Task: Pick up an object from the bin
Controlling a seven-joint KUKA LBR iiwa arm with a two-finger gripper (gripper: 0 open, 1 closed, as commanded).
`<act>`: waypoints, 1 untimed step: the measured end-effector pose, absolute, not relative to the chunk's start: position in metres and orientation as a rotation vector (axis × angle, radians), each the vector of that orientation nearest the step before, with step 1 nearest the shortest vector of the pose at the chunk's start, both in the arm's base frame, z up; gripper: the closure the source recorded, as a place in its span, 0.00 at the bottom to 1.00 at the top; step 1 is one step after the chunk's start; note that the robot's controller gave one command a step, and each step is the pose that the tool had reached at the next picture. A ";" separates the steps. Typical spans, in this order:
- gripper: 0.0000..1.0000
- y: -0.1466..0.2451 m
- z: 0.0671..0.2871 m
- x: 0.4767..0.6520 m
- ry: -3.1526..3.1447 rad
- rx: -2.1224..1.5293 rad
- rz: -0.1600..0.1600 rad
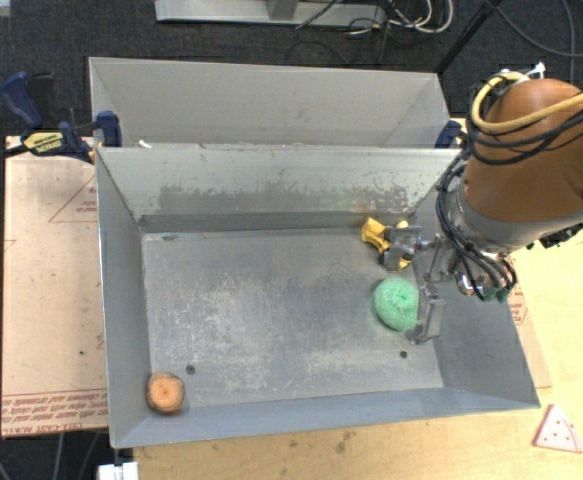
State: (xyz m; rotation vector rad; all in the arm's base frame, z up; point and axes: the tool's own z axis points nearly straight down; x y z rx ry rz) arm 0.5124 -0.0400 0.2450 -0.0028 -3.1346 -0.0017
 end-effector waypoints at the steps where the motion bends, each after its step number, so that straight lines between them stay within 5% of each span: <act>1: 0.00 -0.040 0.249 0.514 -3.143 -0.001 -0.001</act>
Offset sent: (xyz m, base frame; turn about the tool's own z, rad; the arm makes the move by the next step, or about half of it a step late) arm 0.0134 0.0073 -0.0702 0.0681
